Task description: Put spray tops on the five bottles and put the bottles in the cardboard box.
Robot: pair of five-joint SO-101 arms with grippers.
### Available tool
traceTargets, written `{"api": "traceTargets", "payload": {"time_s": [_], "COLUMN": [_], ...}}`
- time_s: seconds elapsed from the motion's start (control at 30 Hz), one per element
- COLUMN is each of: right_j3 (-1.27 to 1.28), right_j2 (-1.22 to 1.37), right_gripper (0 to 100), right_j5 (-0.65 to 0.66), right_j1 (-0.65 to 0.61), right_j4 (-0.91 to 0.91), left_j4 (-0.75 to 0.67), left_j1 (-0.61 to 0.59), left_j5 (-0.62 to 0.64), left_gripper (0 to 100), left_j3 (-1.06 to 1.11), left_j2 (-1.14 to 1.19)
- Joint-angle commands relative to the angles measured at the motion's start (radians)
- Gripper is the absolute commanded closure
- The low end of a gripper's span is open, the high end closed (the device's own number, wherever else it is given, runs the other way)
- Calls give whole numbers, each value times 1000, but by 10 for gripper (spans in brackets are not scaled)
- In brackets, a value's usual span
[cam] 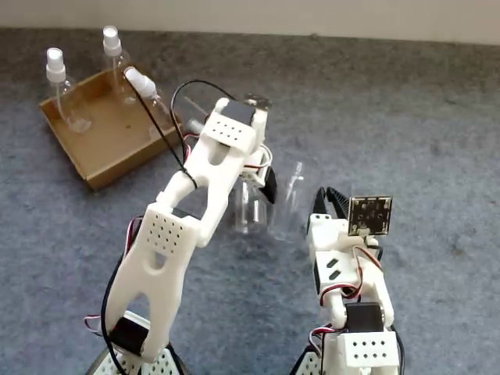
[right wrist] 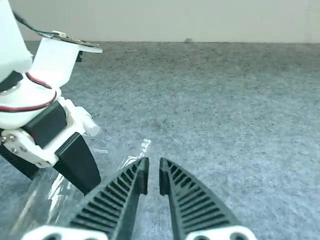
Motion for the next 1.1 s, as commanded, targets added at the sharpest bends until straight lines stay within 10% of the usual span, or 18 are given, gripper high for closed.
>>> {"api": "traceTargets", "payload": {"time_s": [0.0, 0.7, 1.07], "right_j3": [159, 159, 159], "right_j2": [-12, -12, -12], "right_gripper": [960, 960, 960], "right_j5": [-2, -2, -2], "right_j1": [15, 15, 15], "right_j4": [1, 1, 1], "left_j4": [12, 32, 28], "left_j1": [15, 15, 74], "left_j5": [6, 8, 6], "left_gripper": [851, 899, 899], "left_j3": [-56, -45, 384], "left_j2": [-13, -317, -835]}}
